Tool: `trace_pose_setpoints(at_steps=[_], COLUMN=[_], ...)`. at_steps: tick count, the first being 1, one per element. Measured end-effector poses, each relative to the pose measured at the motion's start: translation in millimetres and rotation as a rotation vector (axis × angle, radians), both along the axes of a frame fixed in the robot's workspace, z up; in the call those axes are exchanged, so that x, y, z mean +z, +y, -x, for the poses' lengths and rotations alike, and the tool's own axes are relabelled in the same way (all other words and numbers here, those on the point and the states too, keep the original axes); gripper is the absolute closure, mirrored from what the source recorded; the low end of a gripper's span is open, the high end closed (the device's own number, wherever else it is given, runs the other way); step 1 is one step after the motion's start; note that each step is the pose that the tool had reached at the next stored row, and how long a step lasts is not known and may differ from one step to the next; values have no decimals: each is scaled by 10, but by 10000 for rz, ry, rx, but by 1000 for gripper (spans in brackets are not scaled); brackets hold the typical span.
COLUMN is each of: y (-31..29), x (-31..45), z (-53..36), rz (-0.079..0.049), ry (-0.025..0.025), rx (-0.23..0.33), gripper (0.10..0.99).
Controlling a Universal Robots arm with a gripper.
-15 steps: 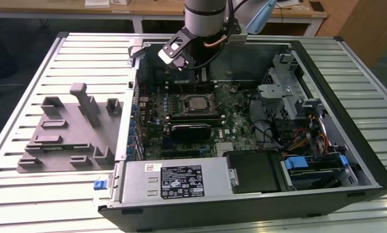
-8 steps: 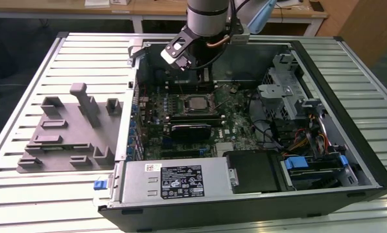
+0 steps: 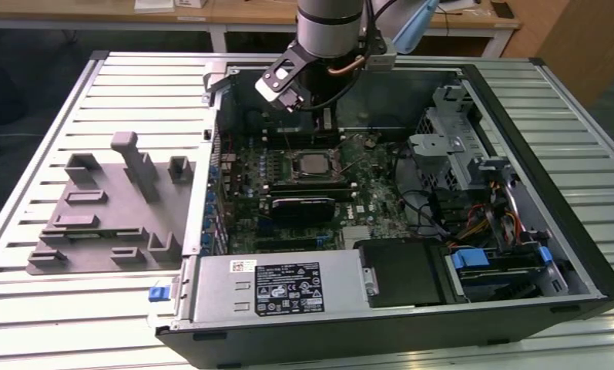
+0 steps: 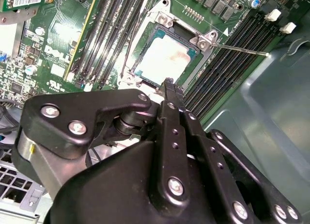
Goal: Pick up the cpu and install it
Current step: 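Close the cpu cover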
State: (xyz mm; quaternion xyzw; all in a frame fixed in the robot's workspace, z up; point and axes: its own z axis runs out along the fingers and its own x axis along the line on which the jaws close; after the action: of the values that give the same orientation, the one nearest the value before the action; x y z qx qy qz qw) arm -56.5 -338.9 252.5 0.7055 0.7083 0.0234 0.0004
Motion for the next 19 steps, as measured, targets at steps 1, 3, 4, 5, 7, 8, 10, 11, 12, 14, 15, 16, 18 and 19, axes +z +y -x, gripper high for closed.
trace_pose_setpoints(at_steps=[1,3,4,5,7,8,10,11,12,14,15,16,18,19], y=[0,0,0,0,0,0,0,0,0,0,0,0,0,0], x=[0,0,1,6,23,41,82,101,117,126,126,127,128,129], z=[0,0,-1,0,0,0,0,0,0,0,0,0,-1,-5], rz=[0,0,-1,2,-4,-7,-19,-21,-23,-24,-26,-27,-24,-24], ry=[0,0,0,2,0,0,-1,0,0,0,-1,-2,0,1], rx=[0,0,1,0,0,0,0,0,0,0,0,0,1,2], gripper=[980,980,980,980,980,980,980,980,980,980,980,980,980,980])
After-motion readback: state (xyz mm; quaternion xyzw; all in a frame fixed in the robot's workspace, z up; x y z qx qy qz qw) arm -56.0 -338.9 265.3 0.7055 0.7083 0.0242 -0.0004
